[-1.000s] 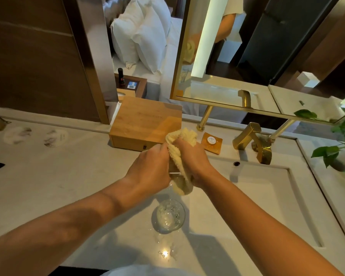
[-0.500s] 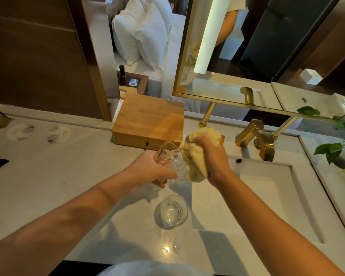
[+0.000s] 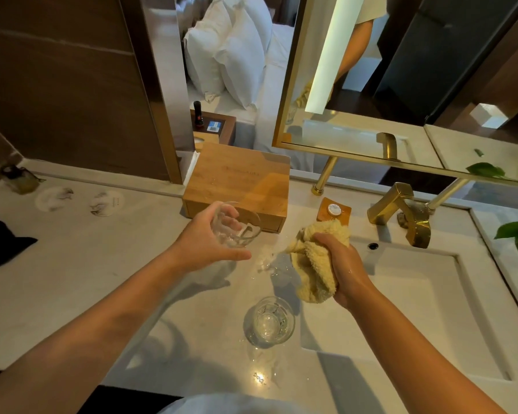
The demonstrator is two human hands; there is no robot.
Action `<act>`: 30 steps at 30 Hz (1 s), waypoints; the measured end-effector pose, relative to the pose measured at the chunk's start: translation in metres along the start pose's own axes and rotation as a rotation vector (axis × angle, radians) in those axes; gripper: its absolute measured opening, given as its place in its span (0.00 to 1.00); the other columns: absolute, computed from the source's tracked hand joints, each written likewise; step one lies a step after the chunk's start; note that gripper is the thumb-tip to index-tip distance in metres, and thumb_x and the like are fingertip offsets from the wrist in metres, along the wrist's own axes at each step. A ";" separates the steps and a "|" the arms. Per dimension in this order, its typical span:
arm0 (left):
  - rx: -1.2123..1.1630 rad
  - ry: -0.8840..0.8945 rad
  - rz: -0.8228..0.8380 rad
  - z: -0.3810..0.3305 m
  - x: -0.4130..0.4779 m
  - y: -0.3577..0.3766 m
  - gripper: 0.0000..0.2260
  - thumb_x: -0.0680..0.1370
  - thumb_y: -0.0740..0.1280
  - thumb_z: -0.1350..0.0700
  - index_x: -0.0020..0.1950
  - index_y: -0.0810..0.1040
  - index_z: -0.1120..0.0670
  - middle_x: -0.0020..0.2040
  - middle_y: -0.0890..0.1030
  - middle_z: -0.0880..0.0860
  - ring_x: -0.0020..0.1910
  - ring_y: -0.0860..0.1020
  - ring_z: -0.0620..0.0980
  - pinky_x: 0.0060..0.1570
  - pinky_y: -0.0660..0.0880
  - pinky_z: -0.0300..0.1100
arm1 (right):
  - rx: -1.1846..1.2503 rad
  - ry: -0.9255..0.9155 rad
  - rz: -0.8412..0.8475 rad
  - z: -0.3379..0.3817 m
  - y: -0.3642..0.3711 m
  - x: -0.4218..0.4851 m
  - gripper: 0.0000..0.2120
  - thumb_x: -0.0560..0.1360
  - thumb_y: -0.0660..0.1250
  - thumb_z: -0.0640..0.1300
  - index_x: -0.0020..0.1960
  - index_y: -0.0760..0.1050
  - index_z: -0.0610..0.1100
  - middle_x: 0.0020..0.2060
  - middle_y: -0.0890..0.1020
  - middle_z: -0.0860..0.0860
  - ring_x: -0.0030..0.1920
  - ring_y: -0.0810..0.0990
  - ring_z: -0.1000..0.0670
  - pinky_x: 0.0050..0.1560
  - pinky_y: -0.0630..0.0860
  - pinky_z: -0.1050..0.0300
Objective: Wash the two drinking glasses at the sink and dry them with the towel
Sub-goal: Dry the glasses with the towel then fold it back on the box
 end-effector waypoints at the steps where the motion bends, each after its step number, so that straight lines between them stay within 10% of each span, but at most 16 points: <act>1: 0.070 0.024 -0.019 0.003 0.002 -0.002 0.32 0.62 0.84 0.56 0.61 0.72 0.49 0.53 0.81 0.47 0.51 0.82 0.47 0.42 0.80 0.35 | -0.006 0.001 -0.002 -0.002 0.000 0.001 0.11 0.76 0.69 0.48 0.54 0.79 0.42 0.45 0.85 0.41 0.45 0.84 0.41 0.46 0.80 0.47; 16: 0.800 0.028 0.101 0.050 0.031 0.002 0.41 0.67 0.78 0.50 0.76 0.62 0.45 0.60 0.71 0.50 0.54 0.75 0.51 0.52 0.80 0.48 | -0.079 -0.003 -0.034 -0.013 -0.008 0.004 0.12 0.76 0.70 0.48 0.54 0.79 0.42 0.48 0.85 0.39 0.49 0.84 0.38 0.50 0.81 0.43; 30: 0.986 -0.115 0.076 0.070 0.056 0.014 0.26 0.67 0.77 0.51 0.58 0.66 0.46 0.52 0.69 0.53 0.53 0.71 0.55 0.48 0.80 0.52 | -0.047 0.028 0.026 -0.024 -0.009 0.002 0.11 0.76 0.70 0.46 0.56 0.78 0.41 0.47 0.85 0.40 0.43 0.84 0.43 0.44 0.81 0.49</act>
Point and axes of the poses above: each hand's wrist, its own x-axis towards the middle knuckle, its own y-axis out of the palm, z = x × y, the point moved 5 cm from there along x, towards the middle knuckle
